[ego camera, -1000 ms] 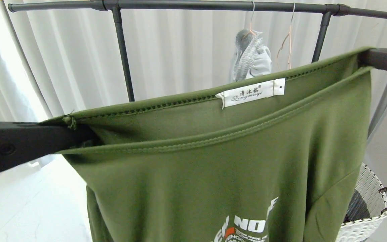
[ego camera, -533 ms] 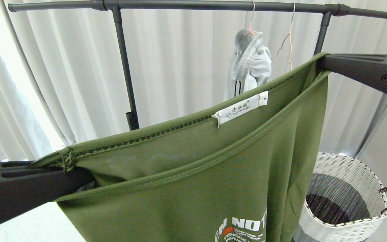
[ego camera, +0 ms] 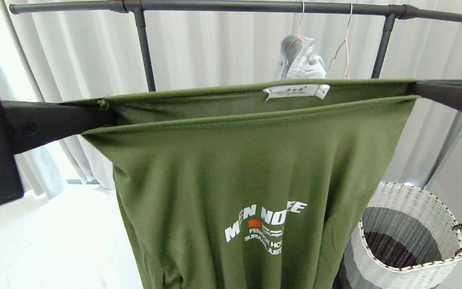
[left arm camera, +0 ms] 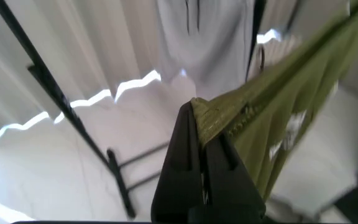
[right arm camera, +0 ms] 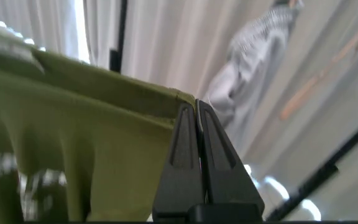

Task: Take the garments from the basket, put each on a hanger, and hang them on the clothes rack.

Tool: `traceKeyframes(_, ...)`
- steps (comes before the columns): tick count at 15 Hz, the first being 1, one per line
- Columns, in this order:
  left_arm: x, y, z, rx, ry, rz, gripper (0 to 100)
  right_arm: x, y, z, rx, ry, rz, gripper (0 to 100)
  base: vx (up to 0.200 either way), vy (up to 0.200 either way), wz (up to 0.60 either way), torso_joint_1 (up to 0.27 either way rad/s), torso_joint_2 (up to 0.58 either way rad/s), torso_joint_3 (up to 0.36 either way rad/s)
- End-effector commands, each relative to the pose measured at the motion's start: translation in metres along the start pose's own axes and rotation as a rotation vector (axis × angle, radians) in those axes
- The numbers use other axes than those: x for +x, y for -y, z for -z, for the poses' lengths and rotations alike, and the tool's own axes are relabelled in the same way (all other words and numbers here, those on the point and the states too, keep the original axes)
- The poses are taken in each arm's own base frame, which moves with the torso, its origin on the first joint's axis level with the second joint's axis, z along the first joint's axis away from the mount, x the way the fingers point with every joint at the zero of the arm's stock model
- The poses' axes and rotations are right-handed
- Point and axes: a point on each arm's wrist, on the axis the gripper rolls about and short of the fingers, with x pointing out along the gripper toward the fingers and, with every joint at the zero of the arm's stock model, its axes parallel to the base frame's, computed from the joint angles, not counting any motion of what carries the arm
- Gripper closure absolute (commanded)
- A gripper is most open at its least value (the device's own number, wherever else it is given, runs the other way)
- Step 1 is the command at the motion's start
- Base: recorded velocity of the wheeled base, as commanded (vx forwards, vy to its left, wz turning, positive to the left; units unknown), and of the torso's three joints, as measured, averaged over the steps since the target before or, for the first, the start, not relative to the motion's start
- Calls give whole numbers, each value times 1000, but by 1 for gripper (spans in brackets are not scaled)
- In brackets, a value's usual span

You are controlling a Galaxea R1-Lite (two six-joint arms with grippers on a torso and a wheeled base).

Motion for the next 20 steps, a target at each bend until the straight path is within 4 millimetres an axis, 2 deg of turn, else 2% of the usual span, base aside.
traceKeyframes(1,23,8,16,34,-79,-28,100,-24,-2,12,0,-36,-26,100,0,0,0,0,0,0)
traceKeyframes(2,29,11,30,58,-124,-30,100,-30,-10,25,-8,-65,-79,100,0,0,0,0,0,0)
traceKeyframes(3,32,13,29,46,-96,-25,100,-33,-14,27,-11,-59,-115,100,0,0,0,0,0,0)
traceKeyframes(4,32,15,17,18,-42,-14,100,-34,-15,25,-10,-49,-119,100,0,0,0,0,0,0)
traceKeyframes(6,29,14,9,3,-15,-11,100,-34,-14,22,-7,-36,-114,100,0,0,0,0,0,0)
traceKeyframes(9,29,14,9,3,-13,-10,100,-32,-12,18,-4,-14,-96,100,0,0,0,0,0,0)
traceKeyframes(11,26,13,2,-13,13,-7,100,-28,-6,6,5,33,-22,100,0,0,0,0,0,0)
traceKeyframes(14,26,12,9,-3,-4,-12,100,-27,-5,13,0,10,-6,100,0,0,0,0,0,0)
traceKeyframes(20,26,12,7,10,0,-12,100,-26,-5,13,1,1,-12,100,0,0,0,0,0,0)
